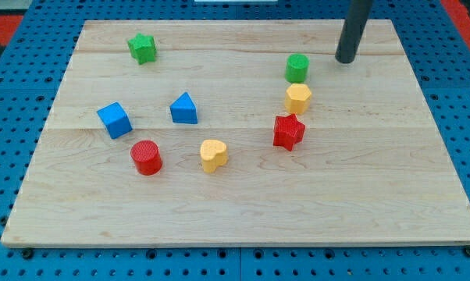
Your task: Make a diagonal line out of the green circleyellow hexagon and red star
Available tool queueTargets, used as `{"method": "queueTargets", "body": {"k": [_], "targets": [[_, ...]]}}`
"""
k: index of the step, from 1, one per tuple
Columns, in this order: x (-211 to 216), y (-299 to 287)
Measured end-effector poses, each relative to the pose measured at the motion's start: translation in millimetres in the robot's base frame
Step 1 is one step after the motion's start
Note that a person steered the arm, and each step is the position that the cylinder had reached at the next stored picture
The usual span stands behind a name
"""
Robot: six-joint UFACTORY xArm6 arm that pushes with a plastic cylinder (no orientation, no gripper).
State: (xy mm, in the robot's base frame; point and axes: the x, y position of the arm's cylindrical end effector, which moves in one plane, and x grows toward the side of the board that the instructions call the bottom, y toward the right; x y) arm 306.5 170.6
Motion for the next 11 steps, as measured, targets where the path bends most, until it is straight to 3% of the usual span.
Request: {"method": "queueTargets", "body": {"k": [2, 3, 4, 5, 6, 7, 8, 9, 11], "targets": [[15, -142], [2, -139], [0, -60], [28, -20], [74, -33], [93, -86], [84, -87], [22, -63], [-58, -226]]}}
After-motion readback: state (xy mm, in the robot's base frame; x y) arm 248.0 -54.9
